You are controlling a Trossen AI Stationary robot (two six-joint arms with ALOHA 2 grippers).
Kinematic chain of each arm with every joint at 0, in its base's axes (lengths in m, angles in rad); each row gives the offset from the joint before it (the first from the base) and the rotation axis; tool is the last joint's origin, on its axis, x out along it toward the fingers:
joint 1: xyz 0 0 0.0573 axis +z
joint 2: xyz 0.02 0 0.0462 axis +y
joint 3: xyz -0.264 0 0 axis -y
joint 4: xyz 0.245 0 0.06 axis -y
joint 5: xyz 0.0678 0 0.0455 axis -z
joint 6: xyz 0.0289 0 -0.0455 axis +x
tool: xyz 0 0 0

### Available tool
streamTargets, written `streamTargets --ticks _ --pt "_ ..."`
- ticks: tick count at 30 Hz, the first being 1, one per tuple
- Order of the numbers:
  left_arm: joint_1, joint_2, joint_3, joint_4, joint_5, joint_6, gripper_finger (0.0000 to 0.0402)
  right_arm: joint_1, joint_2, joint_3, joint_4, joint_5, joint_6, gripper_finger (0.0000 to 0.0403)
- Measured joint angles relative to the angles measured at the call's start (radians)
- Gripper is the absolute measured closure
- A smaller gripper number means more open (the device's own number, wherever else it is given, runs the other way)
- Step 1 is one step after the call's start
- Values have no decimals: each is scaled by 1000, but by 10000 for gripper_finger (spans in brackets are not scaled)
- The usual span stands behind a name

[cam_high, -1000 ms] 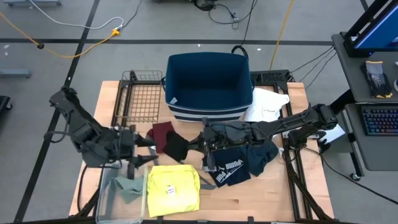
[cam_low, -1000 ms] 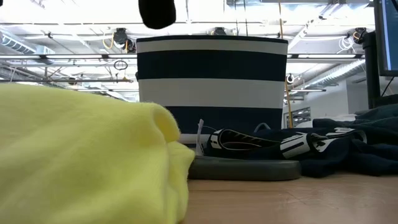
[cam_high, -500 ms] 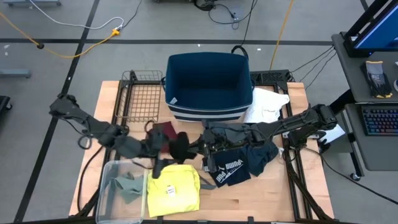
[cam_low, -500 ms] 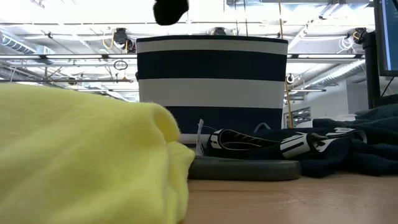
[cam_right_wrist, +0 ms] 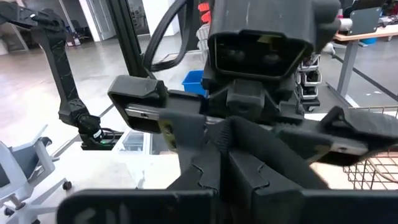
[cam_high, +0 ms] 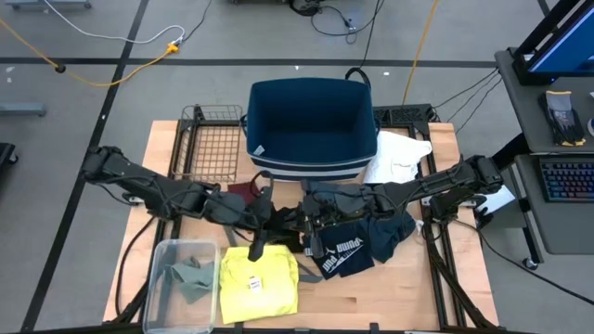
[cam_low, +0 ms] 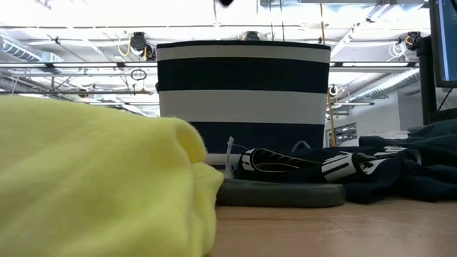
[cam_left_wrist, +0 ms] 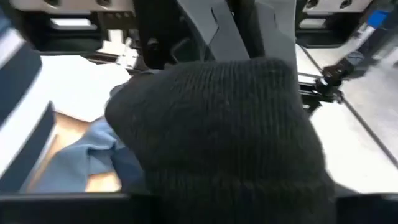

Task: Pick & Place Cloths
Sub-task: Put the black sock into the transparent bin

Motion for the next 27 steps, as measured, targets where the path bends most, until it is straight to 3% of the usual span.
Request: streamTargets --ticks 4,6,9,18,27 --pt "17 -1 0 2 66 0 364 0 0 0 1 0 -2 403" --pt "24 -1 0 0 84 -4 386 0 0 0 -1 0 -6 399" --pt "28 -3 0 -11 145 -23 386 0 0 1 -15 2 -7 379" --pt "3 -55 1 -214 336 -282 396 18 -54 1 -261 9 -7 291" --pt "-81 -169 0 -361 486 -682 397 40 -60 1 -388 11 -2 239"
